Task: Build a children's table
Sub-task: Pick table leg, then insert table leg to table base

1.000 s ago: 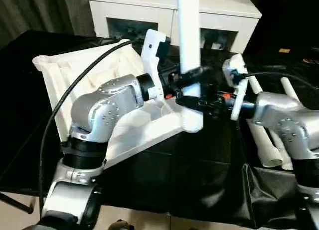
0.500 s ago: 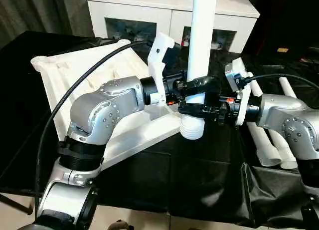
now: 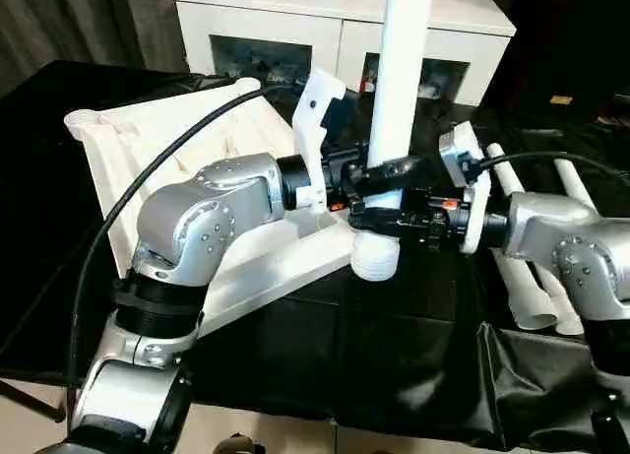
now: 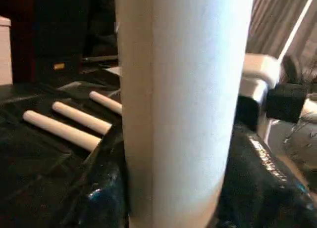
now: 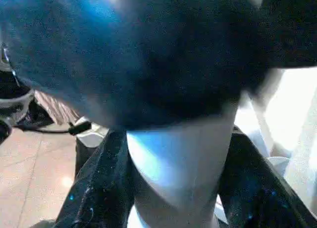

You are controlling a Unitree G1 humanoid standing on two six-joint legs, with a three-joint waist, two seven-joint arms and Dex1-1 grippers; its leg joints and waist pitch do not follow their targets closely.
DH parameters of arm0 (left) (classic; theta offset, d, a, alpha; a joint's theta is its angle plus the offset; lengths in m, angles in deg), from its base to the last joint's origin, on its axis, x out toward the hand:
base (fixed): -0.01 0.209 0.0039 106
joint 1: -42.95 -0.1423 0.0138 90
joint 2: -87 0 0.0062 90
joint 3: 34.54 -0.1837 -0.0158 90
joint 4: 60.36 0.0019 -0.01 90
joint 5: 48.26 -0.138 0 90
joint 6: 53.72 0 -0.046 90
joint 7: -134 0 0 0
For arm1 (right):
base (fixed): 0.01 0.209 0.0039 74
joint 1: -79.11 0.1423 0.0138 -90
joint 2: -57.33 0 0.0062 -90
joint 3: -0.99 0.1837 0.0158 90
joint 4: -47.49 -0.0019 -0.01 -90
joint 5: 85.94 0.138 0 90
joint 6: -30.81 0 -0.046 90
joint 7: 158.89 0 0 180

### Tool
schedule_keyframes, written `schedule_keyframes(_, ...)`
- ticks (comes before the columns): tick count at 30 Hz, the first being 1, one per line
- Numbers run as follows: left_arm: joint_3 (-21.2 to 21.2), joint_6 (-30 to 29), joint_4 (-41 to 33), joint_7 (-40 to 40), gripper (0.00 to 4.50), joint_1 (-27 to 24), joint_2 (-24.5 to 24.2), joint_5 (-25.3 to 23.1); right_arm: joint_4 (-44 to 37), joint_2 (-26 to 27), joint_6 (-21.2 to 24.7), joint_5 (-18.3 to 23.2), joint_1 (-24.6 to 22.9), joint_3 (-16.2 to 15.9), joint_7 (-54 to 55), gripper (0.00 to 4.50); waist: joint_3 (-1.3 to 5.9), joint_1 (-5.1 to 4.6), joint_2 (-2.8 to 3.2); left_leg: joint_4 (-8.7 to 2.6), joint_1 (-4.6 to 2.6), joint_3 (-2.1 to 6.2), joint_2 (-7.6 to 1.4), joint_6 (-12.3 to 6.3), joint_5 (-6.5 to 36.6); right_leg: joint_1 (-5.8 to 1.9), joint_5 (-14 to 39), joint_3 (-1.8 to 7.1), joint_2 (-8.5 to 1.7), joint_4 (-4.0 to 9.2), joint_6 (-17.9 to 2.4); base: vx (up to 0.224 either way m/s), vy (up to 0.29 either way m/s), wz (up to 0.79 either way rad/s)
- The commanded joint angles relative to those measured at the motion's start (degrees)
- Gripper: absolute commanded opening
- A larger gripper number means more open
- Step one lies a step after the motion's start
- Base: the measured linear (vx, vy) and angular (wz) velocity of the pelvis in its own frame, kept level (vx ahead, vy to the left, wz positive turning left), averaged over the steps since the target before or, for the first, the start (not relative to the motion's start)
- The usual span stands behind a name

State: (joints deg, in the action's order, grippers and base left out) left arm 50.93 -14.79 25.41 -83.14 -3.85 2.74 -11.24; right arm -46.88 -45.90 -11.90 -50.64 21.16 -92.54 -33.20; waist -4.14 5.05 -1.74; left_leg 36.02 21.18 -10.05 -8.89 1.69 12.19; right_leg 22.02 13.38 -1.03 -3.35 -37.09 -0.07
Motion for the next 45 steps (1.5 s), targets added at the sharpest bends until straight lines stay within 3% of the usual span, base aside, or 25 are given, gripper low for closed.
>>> schedule_keyframes(1,1.65,-1.10,-2.07,0.12,2.98,0.30,0.55,2.58,0.81,-0.08,0.16,-0.99,-0.49,2.45,2.93,1.85,4.70,0.01,-0.84,-3.54,-0.64,0.98,-3.65,-3.43,-3.34,-3.19,-6.96,2.31,-4.56,3.15,-17.49,0.000,0.000,0.00)
schedule_keyframes(3,3.69,-0.76,-1.28,1.75,3.06,0.46,1.40,3.23,1.03,0.62,0.01,-1.39,-1.32,3.66,5.40,1.85,4.66,0.07,-0.50,-3.57,-0.67,1.03,-3.65,-3.03,-3.00,-3.13,-6.71,2.32,-4.57,3.18,-17.59,0.000,0.000,0.00)
schedule_keyframes(4,4.42,-0.30,-0.98,2.11,3.09,0.65,1.57,3.43,0.99,1.05,-0.10,-1.46,-1.81,4.28,6.52,1.85,4.68,0.00,-0.61,-3.59,-0.67,1.00,-3.61,-3.05,-3.05,-3.13,-6.92,2.31,-4.47,3.26,-17.57,0.000,0.000,0.00)
schedule_keyframes(5,5.36,0.19,-0.33,3.01,3.09,0.93,1.98,3.49,0.84,1.54,-0.18,-1.63,-2.34,4.87,7.79,1.85,4.69,0.14,0.08,-3.55,-0.68,1.09,-3.61,-2.76,-3.16,-3.10,-7.24,2.32,-4.50,3.14,-17.62,0.000,0.000,0.00)
schedule_keyframes(6,5.68,1.48,0.10,2.57,3.46,1.10,1.55,3.00,0.45,2.03,-0.44,-1.80,-3.18,5.53,9.22,1.85,4.70,0.08,0.07,-3.57,-0.73,1.09,-3.59,-2.48,-2.84,-3.11,-7.53,2.31,-4.42,3.27,-17.52,0.000,0.000,0.00)
schedule_keyframes(8,5.40,2.13,0.02,1.75,3.44,1.05,1.02,2.64,0.29,2.09,-0.61,-1.86,-3.50,5.67,9.55,1.84,4.71,0.02,-0.18,-3.66,-0.67,1.08,-3.56,-2.30,-2.59,-3.23,-7.53,2.29,-4.37,3.31,-17.33,0.000,0.000,0.00)
schedule_keyframes(11,5.90,10.11,2.69,2.67,3.74,0.55,-0.67,-3.19,4.07,2.94,-5.49,-7.20,-3.71,8.36,17.86,1.84,4.59,-0.23,0.19,-3.81,-0.68,1.25,-3.63,-1.57,-1.66,-3.03,-5.46,2.26,-4.46,3.86,-16.02,0.000,0.000,0.00)
schedule_keyframes(14,-0.41,16.91,4.27,1.11,3.79,-2.90,-5.84,-12.38,8.27,1.52,-12.48,-13.66,-3.93,8.32,22.82,1.84,4.62,-0.56,0.37,-3.98,-0.96,1.20,-3.51,0.48,0.23,-3.08,-2.52,2.26,-4.27,4.01,-14.20,0.000,0.000,0.00)
schedule_keyframes(15,-5.13,18.12,4.28,-0.47,3.79,-4.93,-7.99,-15.61,8.64,0.96,-13.99,-14.52,-4.56,8.20,22.67,1.84,4.62,-0.61,0.43,-4.00,-0.90,1.18,-3.55,0.71,0.65,-3.06,-2.74,2.34,-4.24,3.96,-13.22,0.000,0.000,0.00)
schedule_keyframes(16,-5.13,18.12,4.28,-0.47,3.79,-4.93,-7.99,-15.61,8.64,0.96,-13.99,-14.52,-4.56,8.20,22.67,1.84,4.62,-0.61,0.43,-4.00,-0.90,1.18,-3.55,0.71,0.65,-3.06,-2.74,2.34,-4.24,3.96,-13.22,0.000,0.000,0.00)
schedule_keyframes(19,-14.47,18.84,6.40,-3.76,3.79,-9.94,-9.93,-19.52,6.60,0.75,-14.33,-13.89,-6.28,8.98,21.83,1.84,4.73,-0.88,1.18,-4.00,-0.89,1.14,-3.63,0.05,-0.01,-2.87,-5.70,2.36,-4.11,3.47,-13.68,0.000,0.000,0.00)
schedule_keyframes(23,-16.57,19.30,11.30,-3.83,3.50,-11.50,-8.30,-20.70,5.07,0.69,-13.75,-13.47,-7.30,9.19,21.73,1.84,4.79,-0.80,1.08,-4.01,-0.85,1.09,-3.67,-0.73,0.68,-3.08,-7.66,2.37,-4.17,3.54,-15.69,0.000,0.000,0.00)
schedule_keyframes(25,-17.14,20.47,14.68,-2.94,3.95,-11.86,-7.00,-22.17,4.32,0.48,-13.60,-13.39,-8.02,9.15,21.49,1.84,4.50,-1.04,1.52,-4.11,-0.86,1.11,-3.60,-0.23,3.02,-3.04,-4.88,2.38,-4.22,3.93,-16.12,0.000,0.000,0.00)
schedule_keyframes(26,-17.25,20.66,16.19,-2.25,4.02,-11.85,-6.38,-22.76,3.80,0.19,-13.41,-13.34,-8.48,9.00,21.16,1.84,4.32,-1.26,1.26,-4.19,-0.94,1.03,-3.60,-0.04,4.98,-3.09,-1.86,2.47,-4.20,4.44,-15.72,0.000,0.000,0.00)
schedule_keyframes(27,-17.32,21.04,17.36,-2.53,3.92,-11.96,-5.90,-23.31,3.48,-0.02,-13.83,-13.49,-9.01,8.83,20.92,1.84,4.41,-1.36,1.37,-4.22,-0.94,1.12,-3.61,0.07,5.36,-3.17,-0.44,2.52,-4.31,4.46,-15.41,0.000,0.000,0.00)
schedule_keyframes(29,-17.42,21.22,18.43,-1.94,3.90,-11.81,-5.71,-24.17,3.26,-0.07,-14.02,-13.56,-9.33,8.78,20.90,1.84,4.44,-1.65,1.47,-4.27,-0.84,1.23,-3.67,0.17,5.24,-3.12,0.00,2.48,-4.33,4.50,-15.24,0.000,0.000,0.00)
schedule_keyframes(30,-18.33,21.99,19.54,-1.83,4.18,-11.57,-6.12,-25.59,2.95,-0.12,-13.96,-13.62,-9.51,8.67,20.93,1.84,4.47,-1.92,1.84,-4.26,-0.85,1.30,-3.64,0.23,5.46,-3.04,0.13,2.40,-4.27,4.52,-15.36,0.000,0.000,0.00)
schedule_keyframes(31,-19.04,22.65,20.33,-1.78,4.37,-11.40,-6.47,-26.69,2.74,-0.17,-13.98,-13.65,-9.65,8.58,20.96,1.84,4.43,-2.20,1.56,-4.27,-0.70,1.32,-3.56,-0.08,5.72,-3.11,0.44,2.43,-4.17,4.69,-15.17,0.000,0.000,0.00)
schedule_keyframes(34,-19.57,22.80,23.63,0.32,4.26,-10.44,-6.39,-28.80,1.90,-0.40,-13.80,-13.53,-9.97,8.20,20.66,1.84,4.48,-2.63,1.89,-4.16,-0.71,1.34,-3.49,-0.43,5.70,-3.06,0.16,2.43,-4.11,4.71,-15.11,0.000,0.000,0.00)
schedule_keyframes(36,-19.55,23.05,24.68,1.06,4.45,-10.09,-6.23,-29.14,1.68,-0.39,-13.65,-13.48,-10.06,8.25,20.64,1.84,4.52,-2.87,1.91,-4.13,-0.53,1.37,-3.45,-0.72,5.39,-3.23,-0.01,2.45,-4.26,4.68,-15.41,0.000,0.000,0.00)
schedule_keyframes(37,-19.52,23.39,26.20,0.76,4.45,-9.59,-6.18,-29.24,1.07,-0.47,-13.34,-13.45,-10.26,8.33,20.59,1.84,4.55,-3.05,1.99,-4.08,-0.54,1.34,-3.43,-1.10,5.23,-3.16,-0.17,2.41,-4.21,4.75,-15.77,0.000,0.000,0.00)
schedule_keyframes(39,-19.24,23.08,26.77,0.87,3.89,-9.46,-6.03,-29.27,0.89,-0.57,-13.22,-13.42,-10.42,8.34,20.43,1.84,4.55,-3.09,1.90,-4.08,-0.59,1.30,-3.43,-1.45,5.43,-3.10,0.67,2.41,-4.19,4.78,-15.80,0.000,0.000,0.00)
schedule_keyframes(41,-18.74,22.55,27.24,0.96,3.95,-9.38,-5.81,-29.82,0.62,-0.72,-13.10,-13.46,-10.68,8.27,20.21,1.84,4.54,-3.10,2.04,-4.08,-0.62,1.32,-3.55,-1.55,5.52,-3.04,1.10,2.42,-4.29,4.84,-15.98,0.000,0.000,0.00)
schedule_keyframes(42,-18.26,21.80,27.14,1.31,3.97,-9.46,-5.72,-30.08,0.45,-0.86,-12.94,-13.37,-10.83,8.12,19.88,1.84,4.53,-3.16,1.78,-4.08,-0.58,1.28,-3.54,-1.60,5.52,-3.06,1.10,2.42,-4.26,4.87,-16.04,0.000,0.000,0.00)
schedule_keyframes(45,-17.64,19.46,25.59,2.00,3.45,-9.86,-6.05,-30.52,-0.04,-1.20,-12.65,-13.00,-11.06,7.57,19.09,1.84,4.51,-3.10,1.87,-4.11,-0.54,1.34,-3.62,-1.96,5.34,-3.04,0.96,2.40,-4.37,4.80,-16.38,0.000,0.000,0.00)
